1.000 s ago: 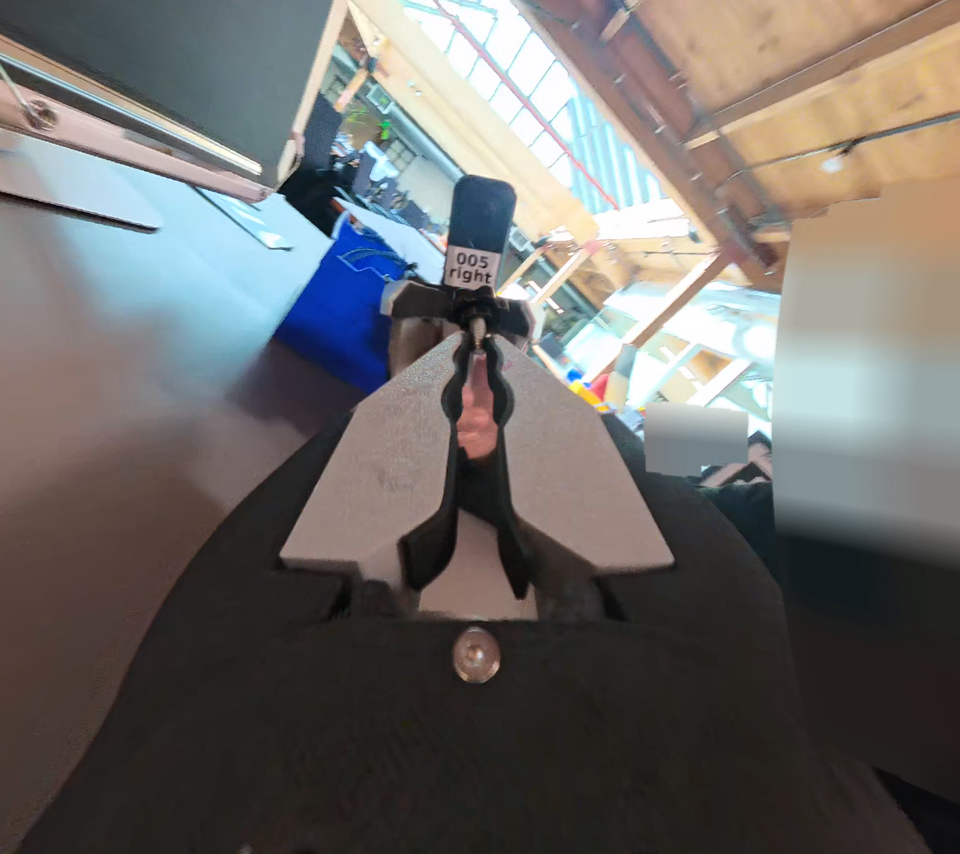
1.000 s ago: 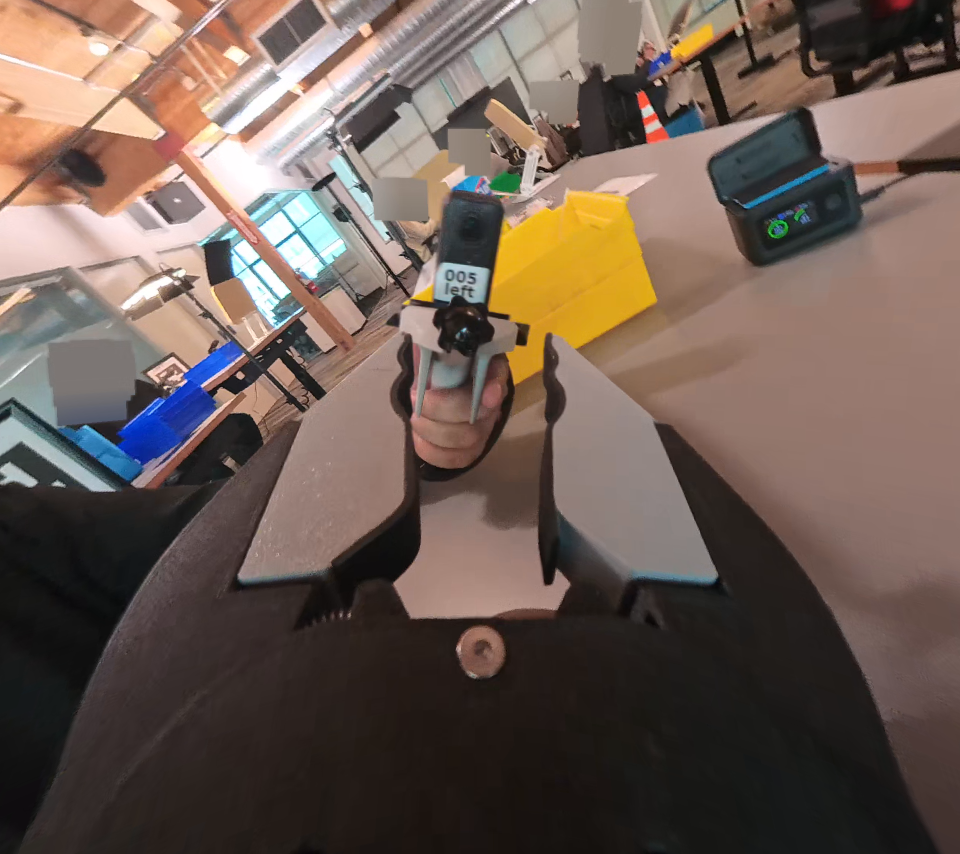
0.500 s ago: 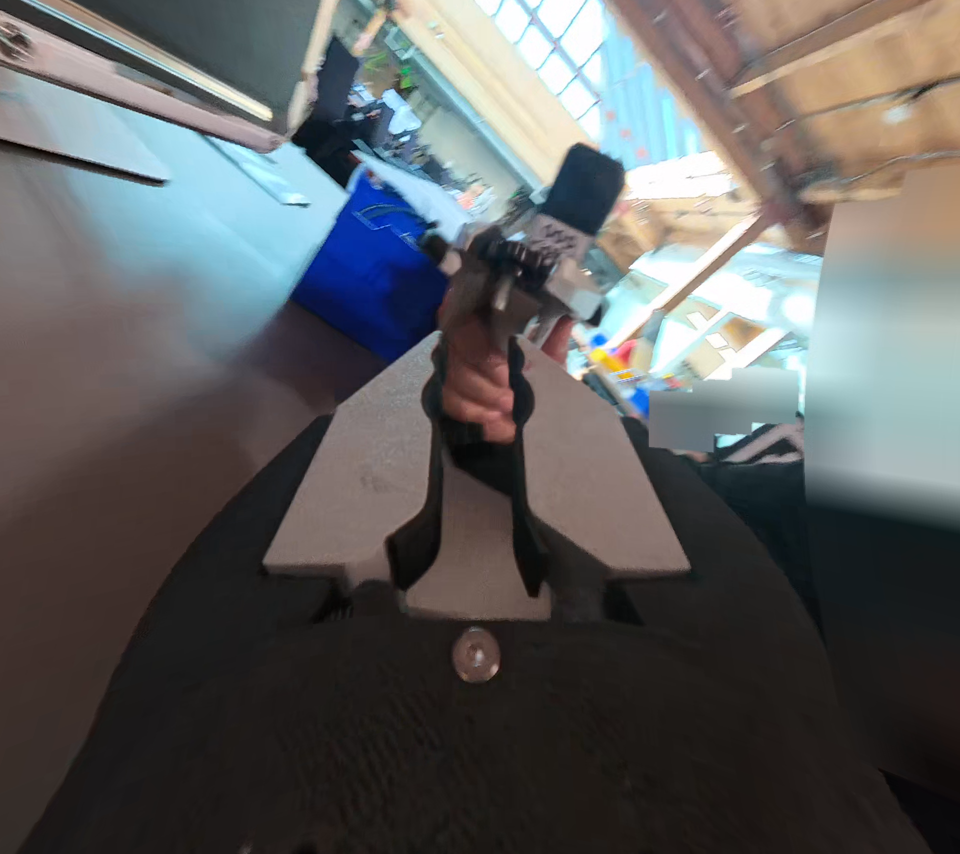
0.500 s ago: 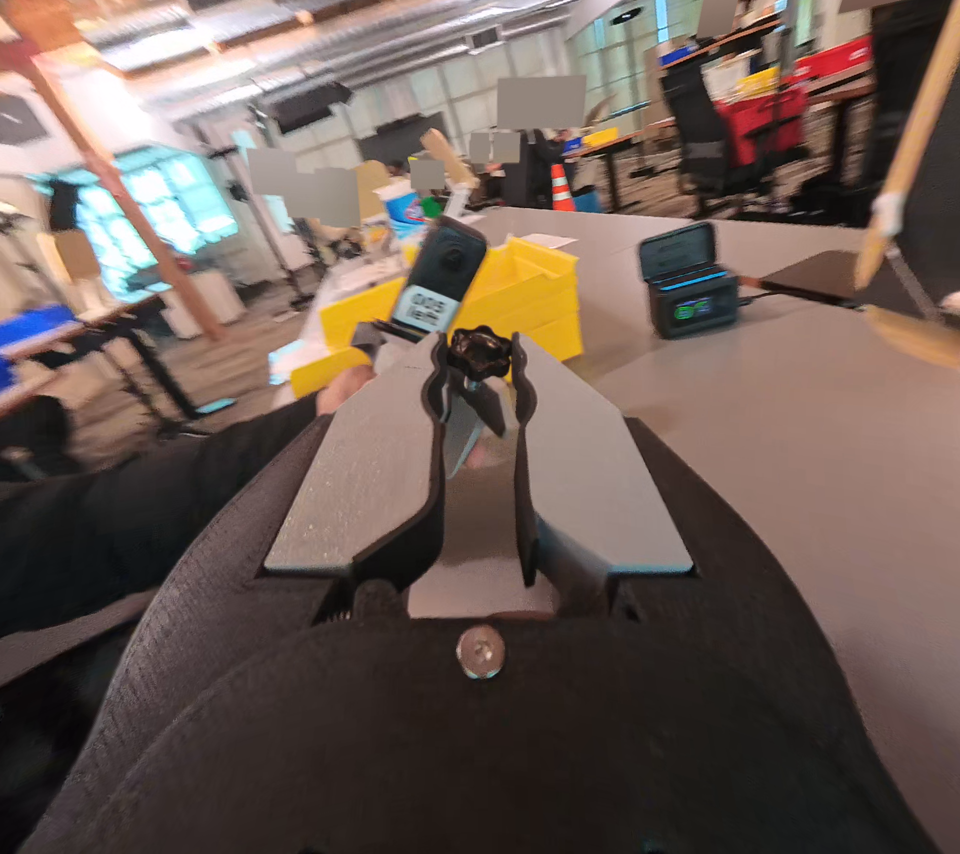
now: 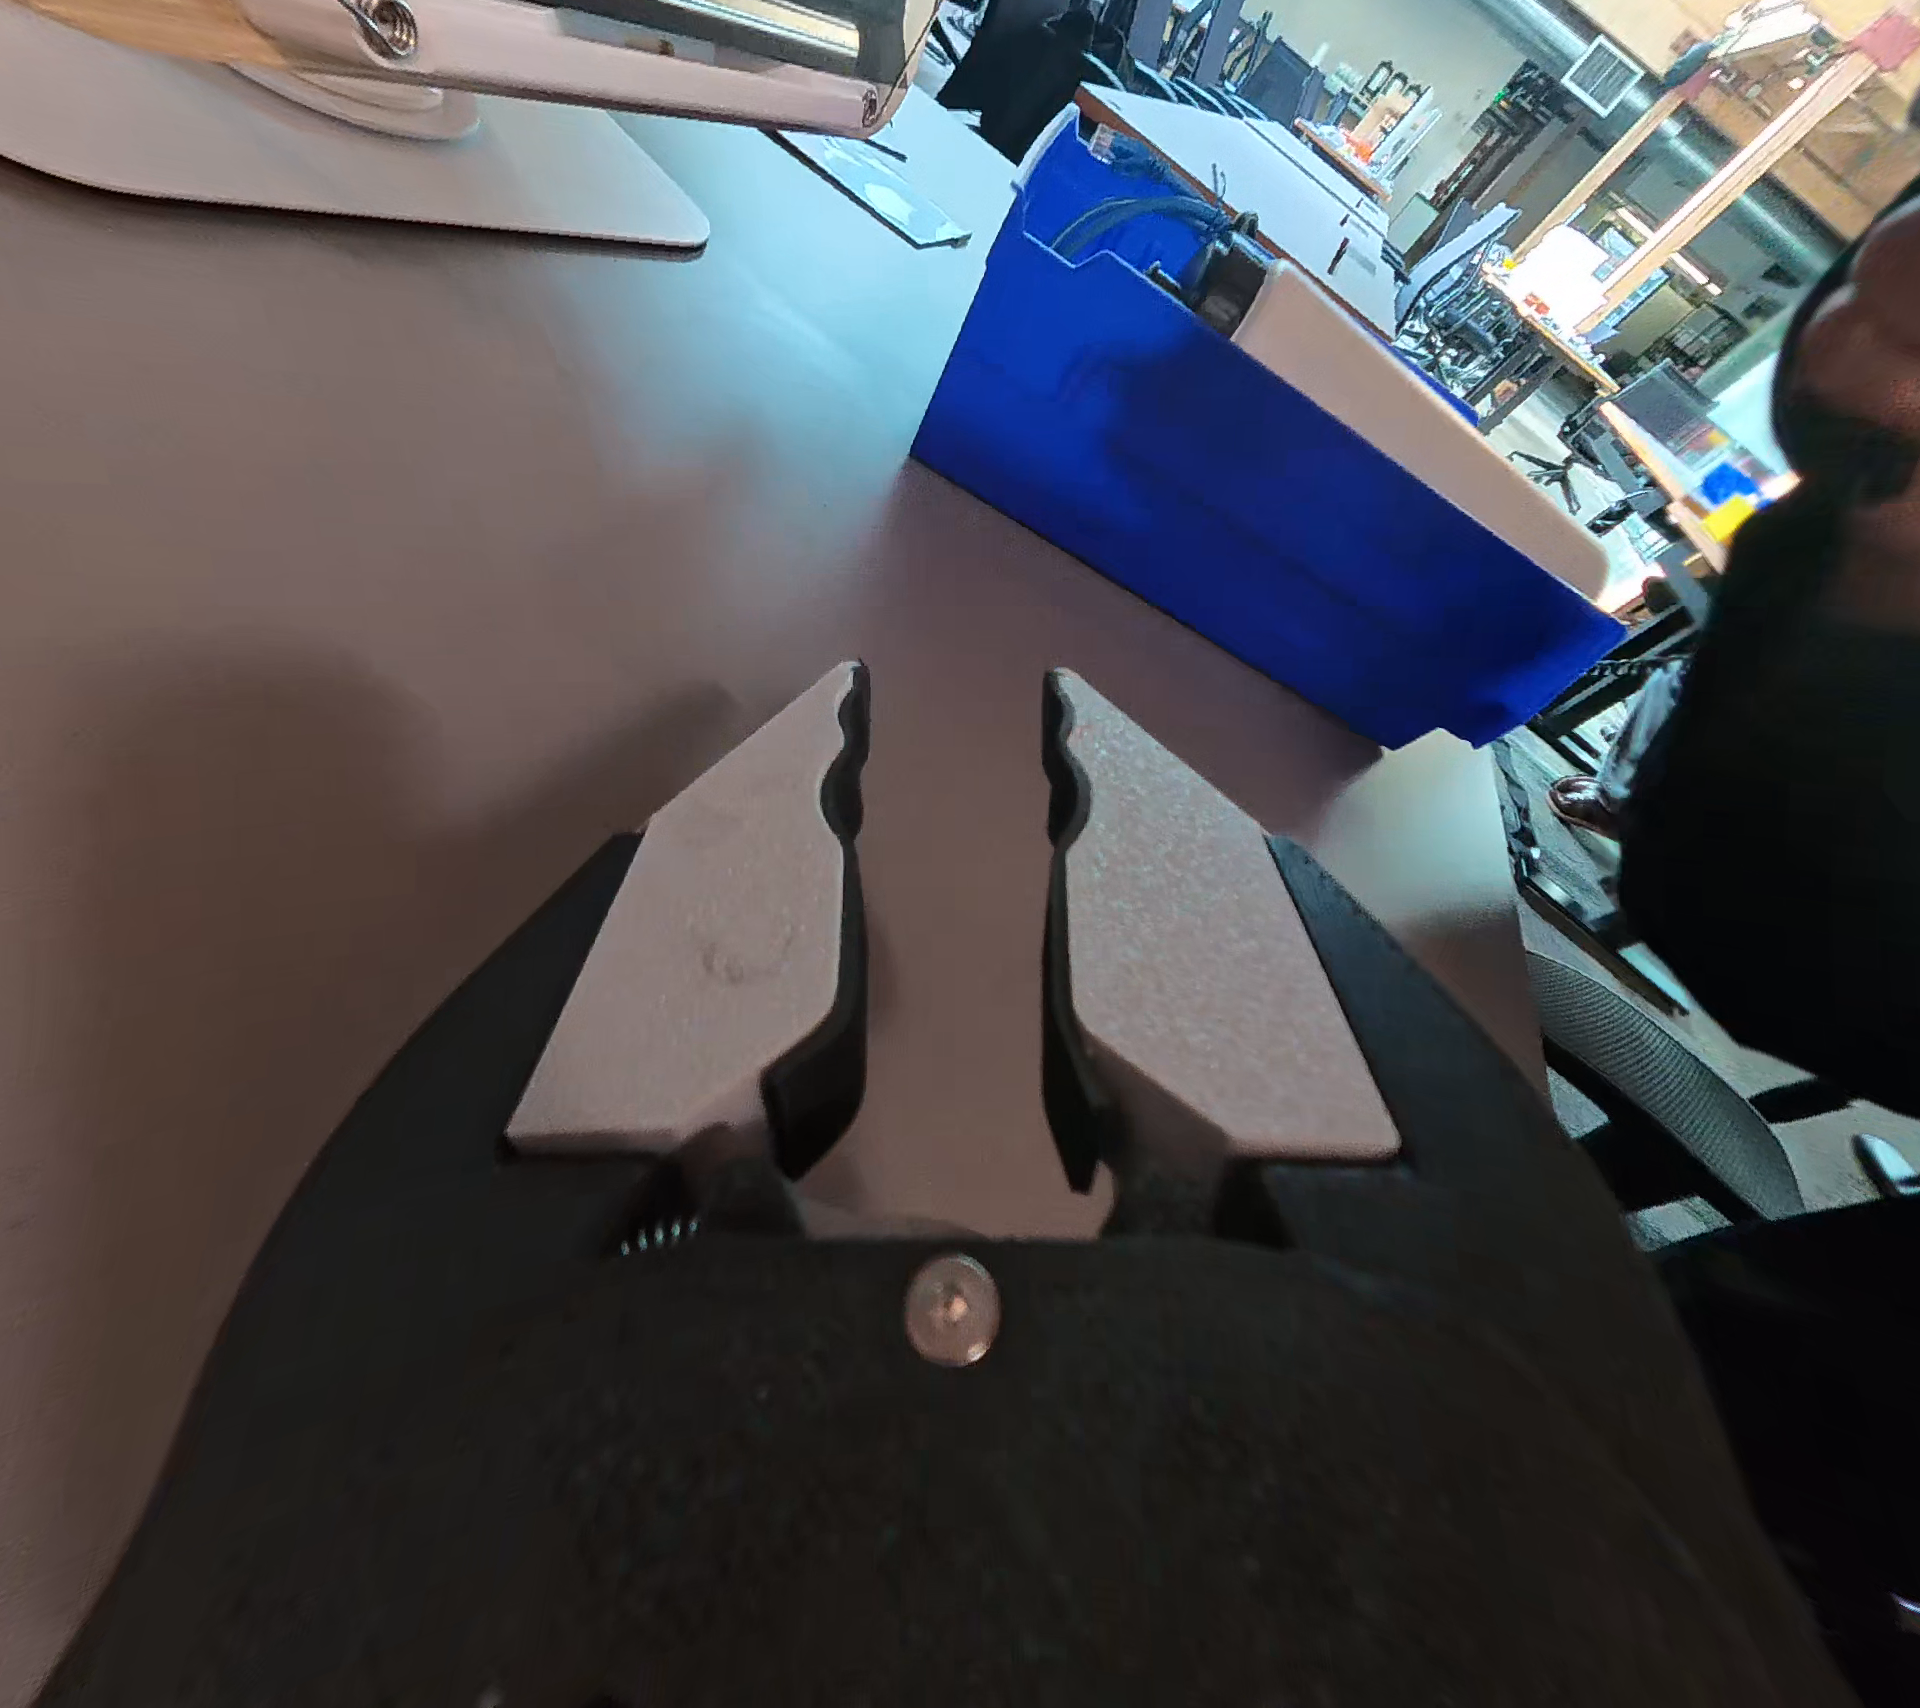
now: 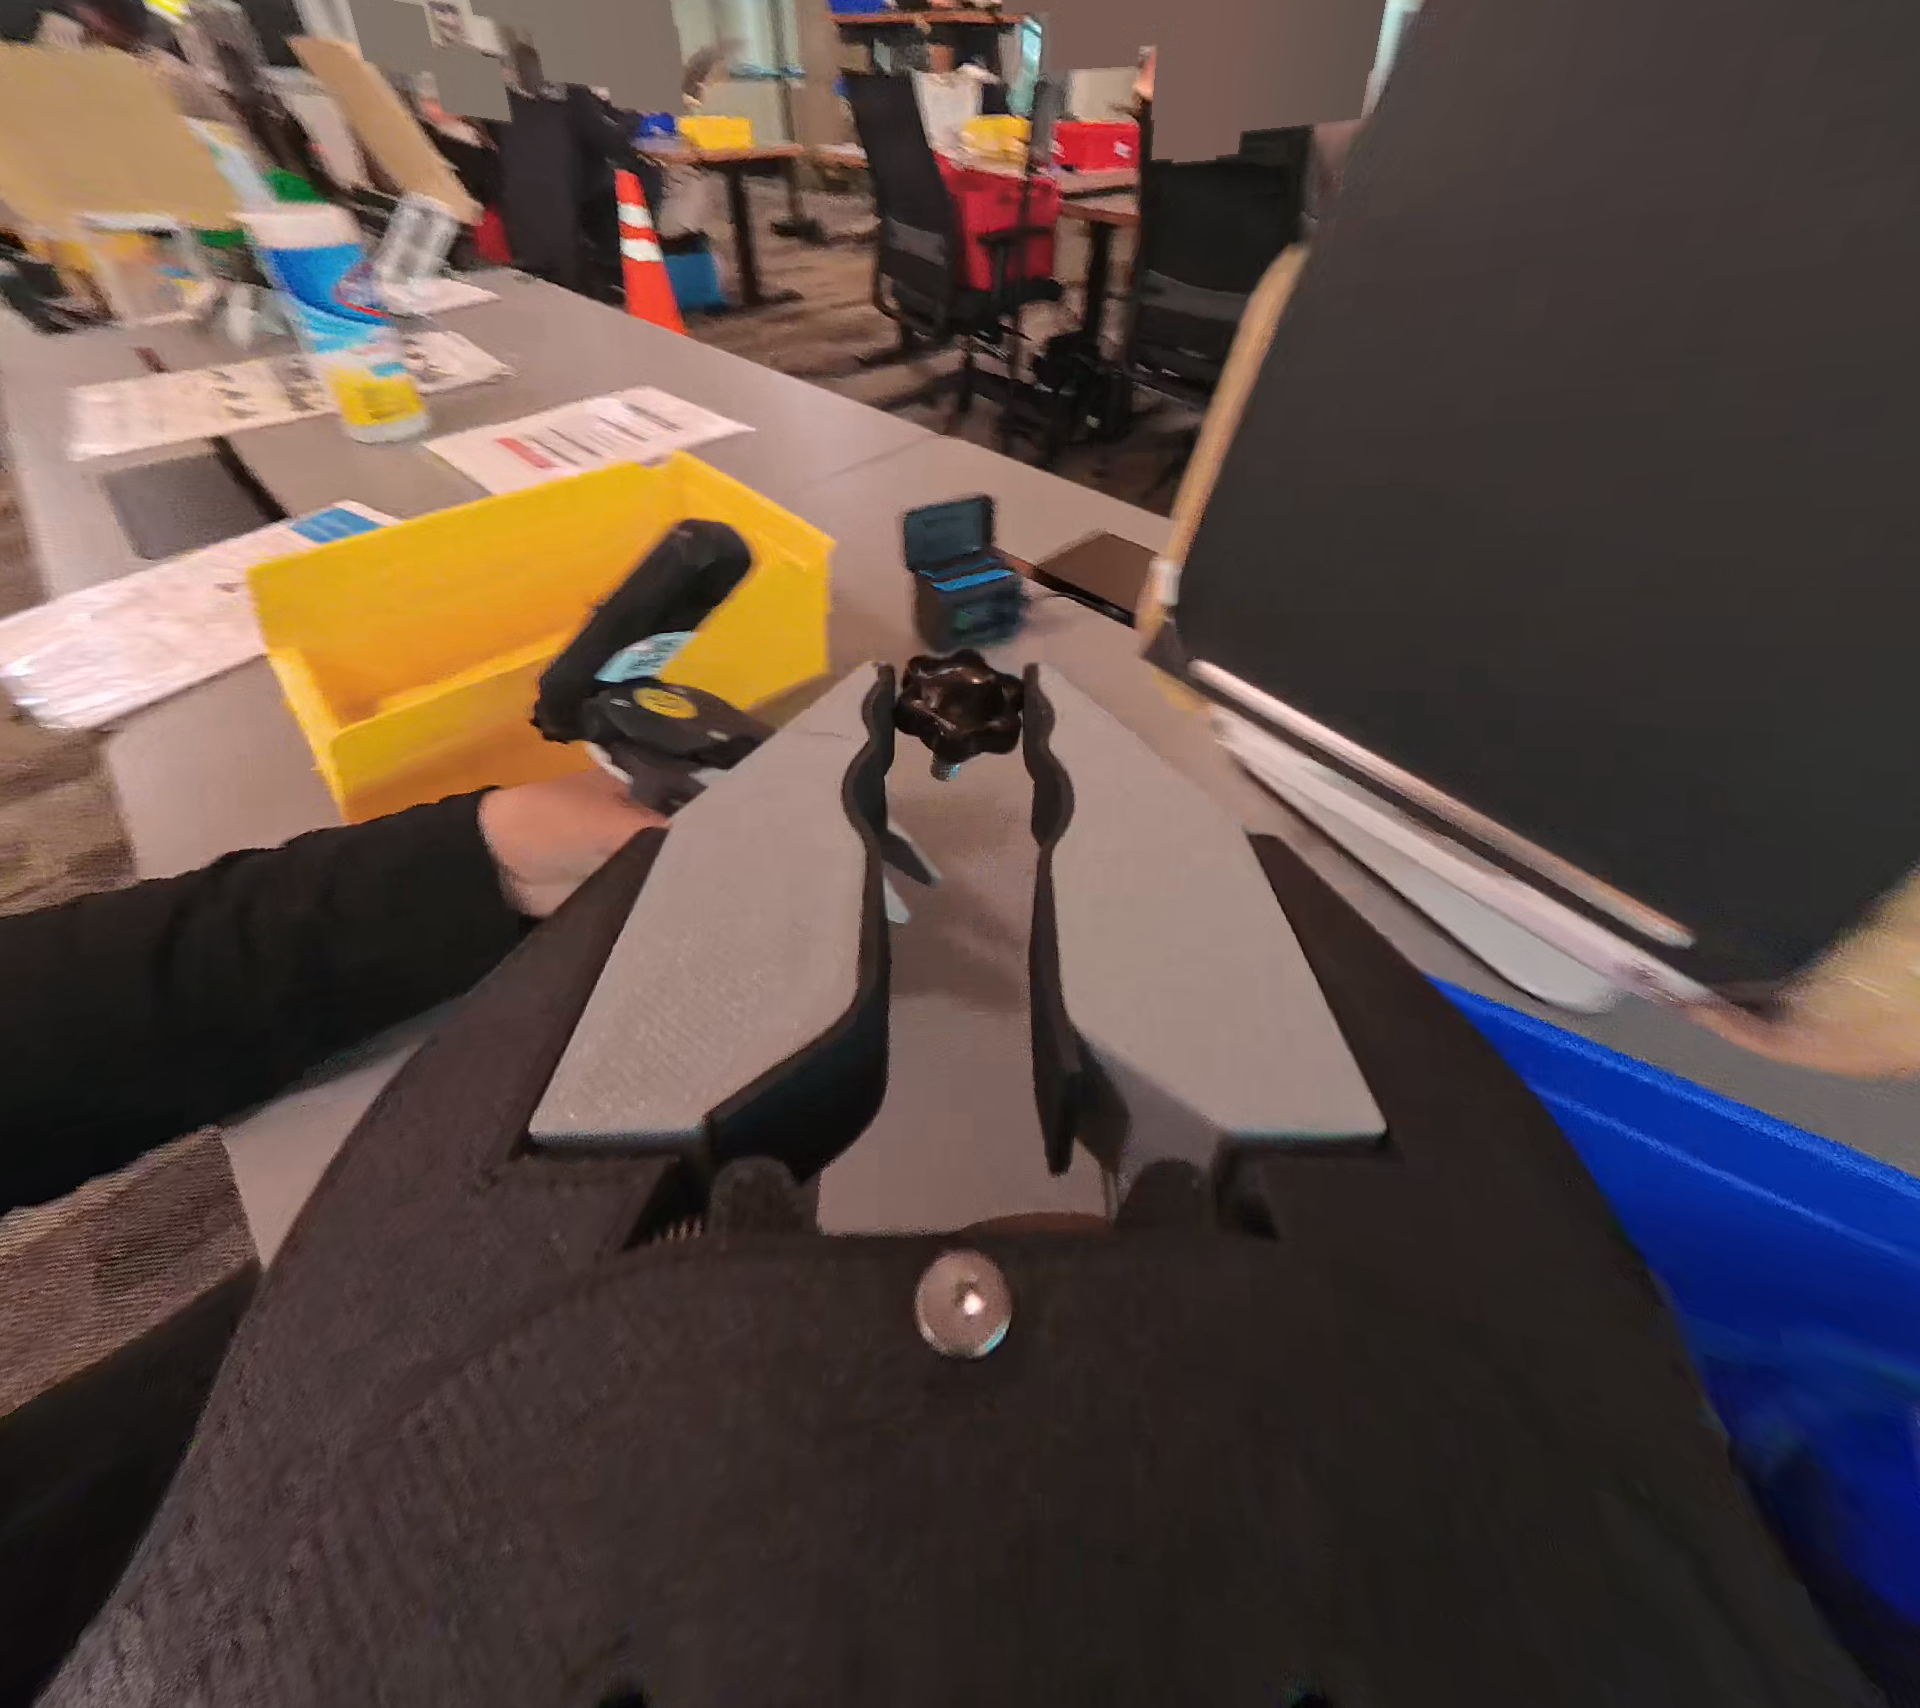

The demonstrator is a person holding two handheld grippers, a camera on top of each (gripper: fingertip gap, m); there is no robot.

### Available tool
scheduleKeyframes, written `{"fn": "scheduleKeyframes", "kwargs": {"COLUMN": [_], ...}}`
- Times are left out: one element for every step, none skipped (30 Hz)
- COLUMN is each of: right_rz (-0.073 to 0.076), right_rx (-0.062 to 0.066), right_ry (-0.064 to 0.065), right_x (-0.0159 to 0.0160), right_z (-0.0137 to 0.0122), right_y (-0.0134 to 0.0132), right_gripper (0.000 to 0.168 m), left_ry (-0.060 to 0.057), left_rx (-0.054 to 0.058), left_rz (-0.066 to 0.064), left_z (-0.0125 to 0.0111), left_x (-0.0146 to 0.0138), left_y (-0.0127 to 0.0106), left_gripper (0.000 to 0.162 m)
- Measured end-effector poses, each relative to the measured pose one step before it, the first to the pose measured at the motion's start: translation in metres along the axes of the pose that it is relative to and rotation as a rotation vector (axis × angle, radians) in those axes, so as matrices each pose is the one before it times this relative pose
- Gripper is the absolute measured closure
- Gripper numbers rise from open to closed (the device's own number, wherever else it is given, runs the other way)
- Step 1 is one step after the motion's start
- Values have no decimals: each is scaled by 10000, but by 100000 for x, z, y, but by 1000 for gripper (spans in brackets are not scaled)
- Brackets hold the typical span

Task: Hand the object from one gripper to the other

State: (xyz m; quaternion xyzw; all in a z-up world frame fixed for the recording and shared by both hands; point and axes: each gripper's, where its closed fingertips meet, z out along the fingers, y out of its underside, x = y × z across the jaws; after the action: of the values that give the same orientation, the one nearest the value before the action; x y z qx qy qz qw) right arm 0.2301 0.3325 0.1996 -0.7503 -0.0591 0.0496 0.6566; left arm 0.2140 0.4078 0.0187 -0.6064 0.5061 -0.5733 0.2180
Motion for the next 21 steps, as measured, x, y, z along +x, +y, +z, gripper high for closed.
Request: {"fn": "scheduleKeyframes", "kwargs": {"right_rz": [-22,-32,-32,-33,-41,-83,-93,-56,7,88,82,-4,-108,-192,-250,-276,-266,-214,-114,0,110], "right_rx": [-343,-356,-340,-421,-595,-730,-764,-759,-702,-622,-450,-173,101,267,341,378,398,376,330,280,238], "right_ry": [500,668,851,887,820,740,634,451,252,67,-133,-193,-92,-12,-82,-273,-490,-677,-824,-978,-1098], "right_x": [1844,2443,2991,3205,3120,2882,2501,1922,1288,654,4,-456,-633,-799,-1192,-1739,-2271,-2661,-2905,-3106,-3183], "right_z": [-1458,-1304,-1080,-722,-263,209,626,917,1022,882,567,206,-134,-368,-472,-473,-351,-131,182,523,836], "right_y": [-462,-160,98,486,990,1392,1610,1628,1439,1125,658,88,-467,-848,-1093,-1250,-1298,-1261,-1118,-935,-706], "right_gripper": [147,147,147,147,147,147,146,141,133,124,121,121,120,120,119,117,115,114,113,113,113], "left_ry": [-49,-81,-102,-106,-87,-58,-39,-17,-33,-32,-29,-16,-27,-48,-55,-57,-62,-64,-81,-108,-149], "left_rx": [-69,-98,-105,-86,-44,-26,-25,-21,-24,-36,-35,-21,-19,-19,-18,-10,0,6,16,11,12], "left_rz": [13,46,72,76,61,42,28,29,21,24,29,31,25,25,28,39,54,71,90,104,128], "left_z": [68,70,62,42,23,11,21,18,36,40,46,35,27,31,19,24,11,10,-6,-9,-21], "left_x": [-42,-78,-92,-114,-91,-51,-30,-2,-26,-32,-15,9,-14,-49,-69,-66,-55,-37,-55,-95,-155], "left_y": [129,155,170,121,57,32,33,38,44,64,45,24,31,14,14,-2,-19,-23,-45,-35,-41], "left_gripper": [132,132,132,133,133,133,133,133,133,133,133,133,133,133,133,133,133,133,134,134,134]}}
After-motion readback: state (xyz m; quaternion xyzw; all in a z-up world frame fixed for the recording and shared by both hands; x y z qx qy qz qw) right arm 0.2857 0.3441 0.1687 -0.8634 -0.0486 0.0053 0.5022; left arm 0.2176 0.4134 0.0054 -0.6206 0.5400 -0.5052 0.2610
